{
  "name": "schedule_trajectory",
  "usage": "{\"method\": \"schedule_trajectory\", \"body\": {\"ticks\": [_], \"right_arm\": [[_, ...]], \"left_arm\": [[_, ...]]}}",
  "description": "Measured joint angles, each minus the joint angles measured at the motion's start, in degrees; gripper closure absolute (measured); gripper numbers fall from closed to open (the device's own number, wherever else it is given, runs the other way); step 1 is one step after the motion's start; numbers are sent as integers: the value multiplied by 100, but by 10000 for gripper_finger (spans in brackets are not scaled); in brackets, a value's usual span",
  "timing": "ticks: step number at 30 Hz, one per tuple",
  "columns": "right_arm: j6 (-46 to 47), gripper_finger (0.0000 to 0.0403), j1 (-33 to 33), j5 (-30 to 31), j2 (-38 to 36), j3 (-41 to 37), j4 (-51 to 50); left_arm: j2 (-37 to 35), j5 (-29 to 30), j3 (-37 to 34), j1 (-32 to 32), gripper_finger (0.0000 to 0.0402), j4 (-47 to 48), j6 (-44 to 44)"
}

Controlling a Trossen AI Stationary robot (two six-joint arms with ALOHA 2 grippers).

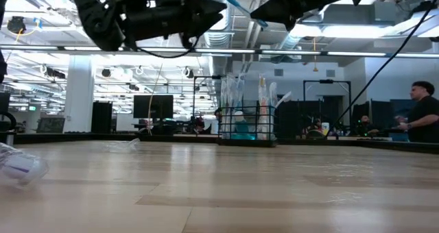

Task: Pick & Place toothbrushing station
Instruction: Put the blue toothbrush into the mesh organizer

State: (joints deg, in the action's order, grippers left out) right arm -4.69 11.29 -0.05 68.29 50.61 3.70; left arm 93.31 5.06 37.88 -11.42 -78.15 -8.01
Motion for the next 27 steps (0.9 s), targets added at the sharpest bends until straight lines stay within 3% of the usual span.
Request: {"method": "schedule_trajectory", "body": {"ticks": [9,17,21,27], "right_arm": [[-27,398,0,1,0,0,18],[-44,398,2,2,2,0,25],[-42,396,2,2,2,0,33],[-35,397,2,4,2,0,28]], "left_arm": [[501,-401,679,4,257,-40,1],[580,-466,755,15,262,-40,9],[580,-466,755,15,289,-85,20],[580,-485,755,15,364,-142,137]]}}
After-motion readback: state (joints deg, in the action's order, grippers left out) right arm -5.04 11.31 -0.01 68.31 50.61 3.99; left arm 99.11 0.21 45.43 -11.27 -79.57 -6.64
